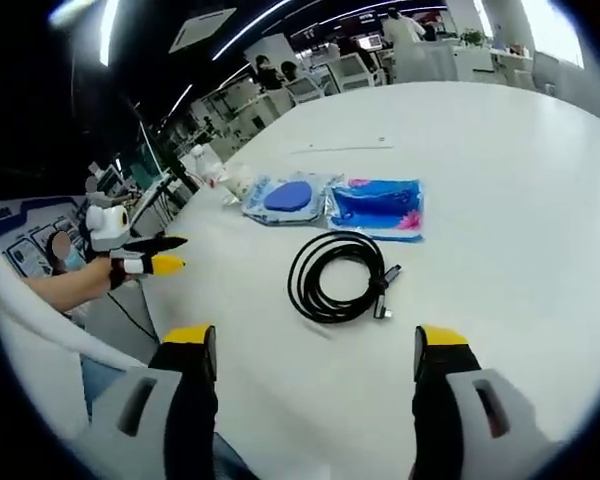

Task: Arrange the tabletop items into an orderly group along one side of the table until the central work area is clear of visible clutter.

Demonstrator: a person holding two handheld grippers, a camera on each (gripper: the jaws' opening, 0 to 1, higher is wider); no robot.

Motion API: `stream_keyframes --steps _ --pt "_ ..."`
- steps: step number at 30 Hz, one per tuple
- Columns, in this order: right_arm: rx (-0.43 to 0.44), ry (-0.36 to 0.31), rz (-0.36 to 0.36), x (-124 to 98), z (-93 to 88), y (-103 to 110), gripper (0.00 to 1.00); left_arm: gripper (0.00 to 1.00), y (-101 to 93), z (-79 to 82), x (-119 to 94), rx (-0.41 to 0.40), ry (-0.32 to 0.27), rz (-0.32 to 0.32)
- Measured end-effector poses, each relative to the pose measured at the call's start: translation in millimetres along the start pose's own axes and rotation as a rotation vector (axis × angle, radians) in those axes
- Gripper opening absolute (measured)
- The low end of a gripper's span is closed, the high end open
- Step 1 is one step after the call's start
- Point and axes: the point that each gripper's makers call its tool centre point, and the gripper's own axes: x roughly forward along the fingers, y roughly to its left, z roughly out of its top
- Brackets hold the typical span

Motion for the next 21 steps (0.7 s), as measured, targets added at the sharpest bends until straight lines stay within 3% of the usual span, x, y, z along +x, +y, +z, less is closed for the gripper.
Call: stream_keyframes --steps 10,21 --pt "0.061 0.038 0.022 -5 -22.0 4 0.80 0.98 53.4 -2.8 -43 -0.045 -0.013 0.068" --pt "0.072 0.087 0.020 -3 -37.4 7 0.80 1.00 51.9 -3.2 -48 -0.058 -0.012 0.056"
